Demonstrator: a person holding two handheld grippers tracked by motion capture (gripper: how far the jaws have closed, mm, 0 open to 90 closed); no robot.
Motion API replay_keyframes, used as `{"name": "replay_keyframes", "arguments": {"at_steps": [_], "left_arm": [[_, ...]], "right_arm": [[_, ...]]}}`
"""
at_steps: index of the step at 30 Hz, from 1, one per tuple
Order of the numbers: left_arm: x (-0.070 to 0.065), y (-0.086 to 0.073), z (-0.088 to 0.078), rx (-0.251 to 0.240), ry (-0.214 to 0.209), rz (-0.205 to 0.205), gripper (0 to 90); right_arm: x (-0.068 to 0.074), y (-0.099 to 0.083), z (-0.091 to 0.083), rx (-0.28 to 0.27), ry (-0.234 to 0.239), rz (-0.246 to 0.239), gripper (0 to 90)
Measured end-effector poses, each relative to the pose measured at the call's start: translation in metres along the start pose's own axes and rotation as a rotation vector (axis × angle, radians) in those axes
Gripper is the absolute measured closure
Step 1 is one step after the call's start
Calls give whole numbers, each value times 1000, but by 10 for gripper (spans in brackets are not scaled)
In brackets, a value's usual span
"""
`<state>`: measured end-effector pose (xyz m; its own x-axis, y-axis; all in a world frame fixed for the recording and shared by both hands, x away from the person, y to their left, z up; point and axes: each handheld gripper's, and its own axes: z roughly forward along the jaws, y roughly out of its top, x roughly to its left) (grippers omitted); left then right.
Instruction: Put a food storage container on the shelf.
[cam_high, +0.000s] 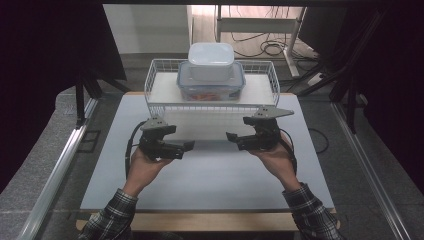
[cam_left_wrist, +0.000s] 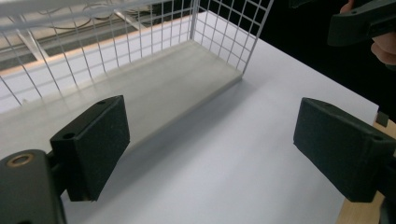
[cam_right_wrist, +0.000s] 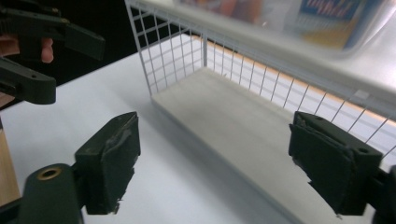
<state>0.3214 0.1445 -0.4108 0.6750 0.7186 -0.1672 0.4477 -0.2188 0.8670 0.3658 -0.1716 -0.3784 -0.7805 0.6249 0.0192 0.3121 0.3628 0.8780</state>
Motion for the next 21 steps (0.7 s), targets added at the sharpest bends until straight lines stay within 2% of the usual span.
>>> {"name": "replay_keyframes", "arguments": {"at_steps": [6,10,12,16,21], "left_arm": [[-5,-17,7,33,16,17,68],[-7,-27,9,36,0,7,55],[-8,-31,10,46,3,17,45],[-10,-40,9,41,8,24,31],[-12,-54,6,38,5,21,18]], "right_arm": [[3,-18,3,17,9,9,114],[5,-29,3,22,19,11,87],[6,-35,4,28,20,10,73],[8,-45,3,52,17,-3,43],[10,-57,0,64,27,14,24]]}}
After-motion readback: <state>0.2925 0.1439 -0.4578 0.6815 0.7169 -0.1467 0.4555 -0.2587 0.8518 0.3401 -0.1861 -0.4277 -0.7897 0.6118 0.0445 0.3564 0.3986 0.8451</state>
